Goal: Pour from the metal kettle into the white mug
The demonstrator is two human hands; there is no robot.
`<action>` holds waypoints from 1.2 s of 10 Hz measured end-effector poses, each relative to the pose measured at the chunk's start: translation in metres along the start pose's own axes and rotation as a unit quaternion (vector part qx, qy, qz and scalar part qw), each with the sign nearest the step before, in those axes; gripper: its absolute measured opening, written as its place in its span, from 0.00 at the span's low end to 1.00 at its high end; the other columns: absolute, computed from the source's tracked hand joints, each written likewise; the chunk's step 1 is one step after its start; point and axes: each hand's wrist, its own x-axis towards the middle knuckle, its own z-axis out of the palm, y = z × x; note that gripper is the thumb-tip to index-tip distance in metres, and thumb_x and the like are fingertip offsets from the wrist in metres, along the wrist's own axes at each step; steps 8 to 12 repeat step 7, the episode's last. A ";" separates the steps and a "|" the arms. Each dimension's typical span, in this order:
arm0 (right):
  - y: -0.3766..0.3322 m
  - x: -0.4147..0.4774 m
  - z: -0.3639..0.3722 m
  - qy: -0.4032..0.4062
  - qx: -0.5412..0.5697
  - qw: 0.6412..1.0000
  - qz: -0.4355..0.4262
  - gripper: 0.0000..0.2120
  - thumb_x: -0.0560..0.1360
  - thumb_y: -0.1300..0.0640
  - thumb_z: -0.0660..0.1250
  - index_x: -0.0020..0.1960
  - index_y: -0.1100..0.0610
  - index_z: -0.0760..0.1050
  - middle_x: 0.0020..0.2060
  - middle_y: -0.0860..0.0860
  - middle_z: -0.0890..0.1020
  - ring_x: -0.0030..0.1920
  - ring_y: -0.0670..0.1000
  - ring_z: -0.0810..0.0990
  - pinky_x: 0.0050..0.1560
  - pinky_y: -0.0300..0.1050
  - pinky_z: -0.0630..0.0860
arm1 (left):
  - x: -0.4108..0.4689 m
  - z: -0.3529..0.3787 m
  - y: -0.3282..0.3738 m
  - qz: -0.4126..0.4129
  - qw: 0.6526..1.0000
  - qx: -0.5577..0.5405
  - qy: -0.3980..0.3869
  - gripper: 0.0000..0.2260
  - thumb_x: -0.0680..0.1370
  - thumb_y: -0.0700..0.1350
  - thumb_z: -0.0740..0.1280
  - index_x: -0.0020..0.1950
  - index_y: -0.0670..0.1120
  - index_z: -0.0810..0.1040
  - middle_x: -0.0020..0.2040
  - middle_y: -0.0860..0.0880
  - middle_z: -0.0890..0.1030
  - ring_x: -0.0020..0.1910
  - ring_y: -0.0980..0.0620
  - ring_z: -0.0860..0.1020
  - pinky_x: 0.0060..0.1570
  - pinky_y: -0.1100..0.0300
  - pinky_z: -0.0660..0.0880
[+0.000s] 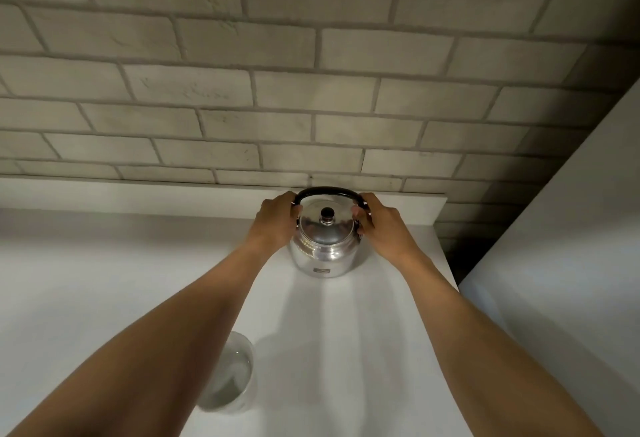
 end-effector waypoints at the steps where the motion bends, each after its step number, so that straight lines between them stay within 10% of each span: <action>1: 0.006 0.007 0.001 -0.013 0.008 1.000 0.005 0.11 0.86 0.47 0.60 0.67 0.46 0.72 0.45 0.50 0.85 0.44 0.51 0.86 0.51 0.53 0.85 | 0.006 0.005 -0.002 -0.006 1.000 -0.028 -0.009 0.11 0.85 0.45 0.59 0.62 0.44 0.77 0.53 0.41 0.82 0.45 0.43 0.79 0.43 0.55 0.72; 5: 0.007 0.010 0.003 -0.027 0.044 0.998 0.037 0.17 0.86 0.53 0.61 0.73 0.43 0.71 0.58 0.53 0.85 0.51 0.55 0.87 0.58 0.53 0.83 | 0.013 0.007 -0.005 -0.026 0.995 -0.088 -0.032 0.14 0.84 0.47 0.62 0.69 0.47 0.74 0.61 0.42 0.82 0.49 0.45 0.81 0.48 0.54 0.77; 7: -0.016 -0.007 -0.009 0.053 0.014 0.998 0.042 0.29 0.84 0.46 0.66 0.81 0.50 0.64 0.74 0.51 0.76 0.62 0.55 0.82 0.67 0.49 0.74 | -0.001 -0.010 0.009 0.045 0.997 -0.069 0.005 0.24 0.82 0.51 0.65 0.77 0.49 0.67 0.72 0.45 0.75 0.70 0.43 0.74 0.66 0.51 0.71; 12: -0.016 -0.007 -0.009 0.053 0.014 0.998 0.042 0.29 0.84 0.46 0.66 0.81 0.50 0.64 0.74 0.51 0.76 0.62 0.55 0.82 0.67 0.49 0.74 | -0.001 -0.010 0.009 0.045 0.997 -0.069 0.005 0.24 0.82 0.51 0.65 0.77 0.49 0.67 0.72 0.45 0.75 0.70 0.43 0.74 0.66 0.51 0.71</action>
